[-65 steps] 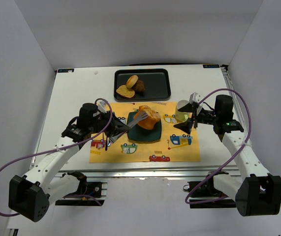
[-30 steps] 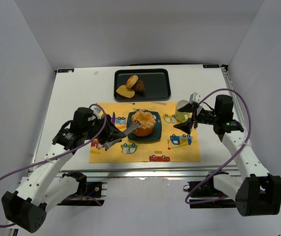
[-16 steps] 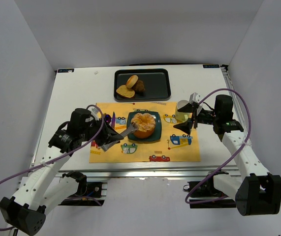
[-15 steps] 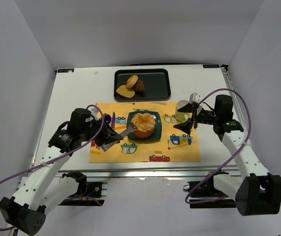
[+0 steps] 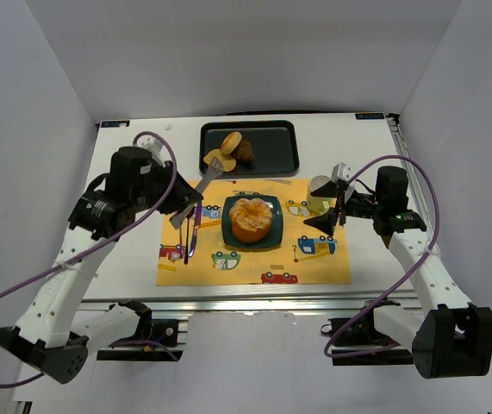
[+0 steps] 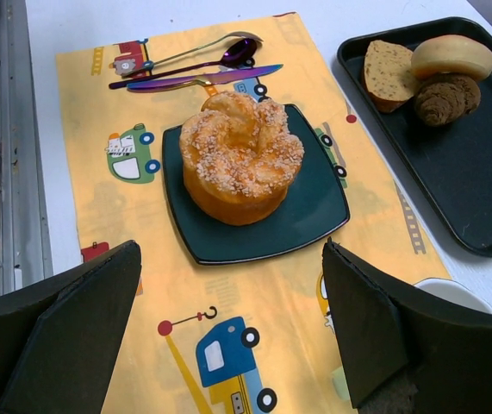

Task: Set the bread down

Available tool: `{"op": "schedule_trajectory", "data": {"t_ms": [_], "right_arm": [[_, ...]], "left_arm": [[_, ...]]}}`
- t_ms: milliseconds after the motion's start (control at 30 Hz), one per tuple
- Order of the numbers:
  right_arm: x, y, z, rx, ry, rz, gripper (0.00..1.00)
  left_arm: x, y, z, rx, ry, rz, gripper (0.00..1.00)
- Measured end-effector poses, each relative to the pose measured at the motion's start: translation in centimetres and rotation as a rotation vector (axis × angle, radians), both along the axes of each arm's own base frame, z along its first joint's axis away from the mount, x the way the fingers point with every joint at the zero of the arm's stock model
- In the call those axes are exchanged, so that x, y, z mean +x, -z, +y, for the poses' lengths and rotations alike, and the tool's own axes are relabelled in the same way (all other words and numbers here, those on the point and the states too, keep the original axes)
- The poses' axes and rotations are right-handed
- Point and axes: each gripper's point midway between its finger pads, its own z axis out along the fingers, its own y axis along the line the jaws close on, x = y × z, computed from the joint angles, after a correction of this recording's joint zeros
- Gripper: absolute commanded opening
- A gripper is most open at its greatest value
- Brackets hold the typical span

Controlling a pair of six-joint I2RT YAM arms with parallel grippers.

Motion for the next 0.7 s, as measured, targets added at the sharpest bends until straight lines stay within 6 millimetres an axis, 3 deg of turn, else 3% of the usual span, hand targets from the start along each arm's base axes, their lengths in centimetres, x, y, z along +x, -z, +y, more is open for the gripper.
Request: {"op": "schedule_trajectory", "data": {"t_ms": [100,200,367,567,700], "right_arm": [[-0.1,0.0,0.0,0.001,-0.006,-0.004,0.89],[-0.4,0.1,0.2,-0.008,-0.033,-0.030,0.89],[-1.1,0.0,0.7,-0.032,-0.086,-0.063,0.89],[-0.8,-0.7,0.9,-0.043,-0.110,-0.091,0.89],[-1.1,-0.1,1.1,-0.050,-0.125,-0.076,0.90]], "left_arm": [[3.2,3.0,2.6,0.218,-0.078,-0.046,0.01],[6.0,7.4,5.5,0.464,-0.108,-0.117,0.00],[6.7,15.3,10.4,0.805,-0.034,-0.216,0.00],[7.4,20.4,20.0,0.876,-0.190,-0.185,0.00],[7.3,23.6,22.2,0.851,-0.193,-0.155,0.00]]}}
